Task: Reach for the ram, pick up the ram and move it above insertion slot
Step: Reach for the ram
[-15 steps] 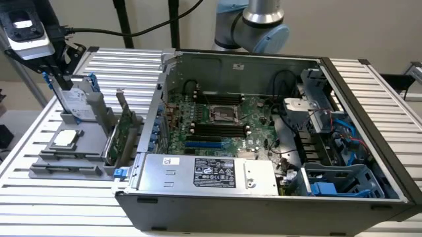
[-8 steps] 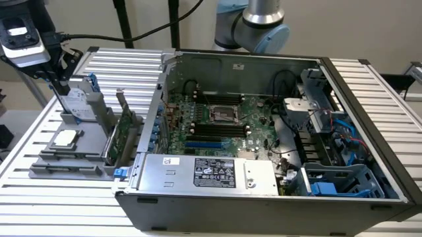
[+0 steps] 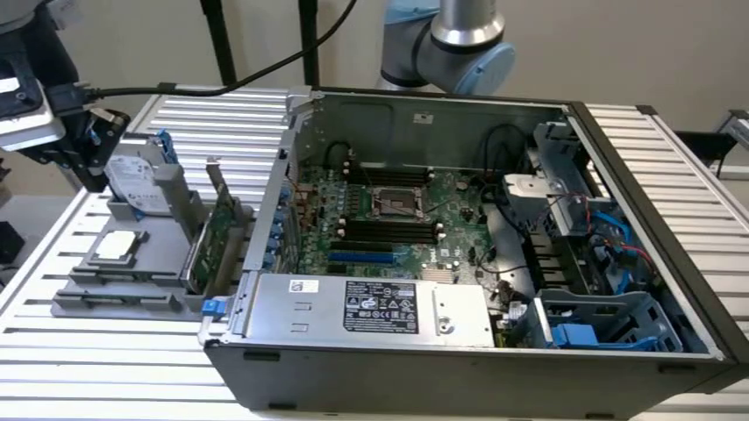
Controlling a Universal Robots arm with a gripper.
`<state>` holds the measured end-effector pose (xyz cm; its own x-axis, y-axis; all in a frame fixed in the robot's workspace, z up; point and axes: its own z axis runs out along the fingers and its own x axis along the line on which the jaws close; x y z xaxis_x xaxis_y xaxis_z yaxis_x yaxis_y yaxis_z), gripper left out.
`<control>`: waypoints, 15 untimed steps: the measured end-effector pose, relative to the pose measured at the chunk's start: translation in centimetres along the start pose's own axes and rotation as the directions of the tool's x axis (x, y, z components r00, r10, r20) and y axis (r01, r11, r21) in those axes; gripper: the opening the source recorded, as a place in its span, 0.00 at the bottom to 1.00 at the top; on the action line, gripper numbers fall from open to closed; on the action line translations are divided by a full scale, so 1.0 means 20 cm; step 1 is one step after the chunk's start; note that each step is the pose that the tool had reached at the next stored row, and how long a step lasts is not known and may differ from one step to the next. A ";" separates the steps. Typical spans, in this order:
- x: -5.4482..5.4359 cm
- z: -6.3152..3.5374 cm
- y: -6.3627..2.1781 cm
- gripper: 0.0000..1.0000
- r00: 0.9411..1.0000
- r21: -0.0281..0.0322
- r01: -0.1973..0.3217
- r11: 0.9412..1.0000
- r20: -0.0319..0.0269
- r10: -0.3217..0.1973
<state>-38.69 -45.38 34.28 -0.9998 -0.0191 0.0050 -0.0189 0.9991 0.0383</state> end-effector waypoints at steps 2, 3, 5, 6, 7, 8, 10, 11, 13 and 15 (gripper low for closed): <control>0.02 0.005 -0.027 0.11 1.000 0.000 0.000 1.000 -0.001 0.000; 0.02 0.007 -0.040 0.11 1.000 0.000 0.000 1.000 -0.001 0.000; 0.04 0.011 -0.067 0.11 1.000 0.000 0.000 1.000 -0.001 0.000; 0.04 0.012 -0.080 0.11 1.000 0.000 0.000 1.000 -0.001 0.000; 0.05 0.014 -0.093 0.11 1.000 0.000 0.000 1.000 -0.002 0.000; 0.05 0.014 -0.106 0.11 1.000 0.001 0.000 1.000 -0.002 0.000; 0.06 0.014 -0.118 0.11 1.000 0.001 0.000 1.000 -0.002 0.000; 0.06 0.014 -0.118 0.11 1.000 0.001 0.000 1.000 -0.003 0.000; 0.06 0.014 -0.118 0.11 1.000 0.001 0.000 1.000 -0.003 0.000; 0.06 0.014 -0.118 0.11 1.000 0.001 0.000 1.000 -0.003 0.000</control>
<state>-39.77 -47.75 33.92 -0.9998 -0.0191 0.0076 -0.0188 0.9991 0.0371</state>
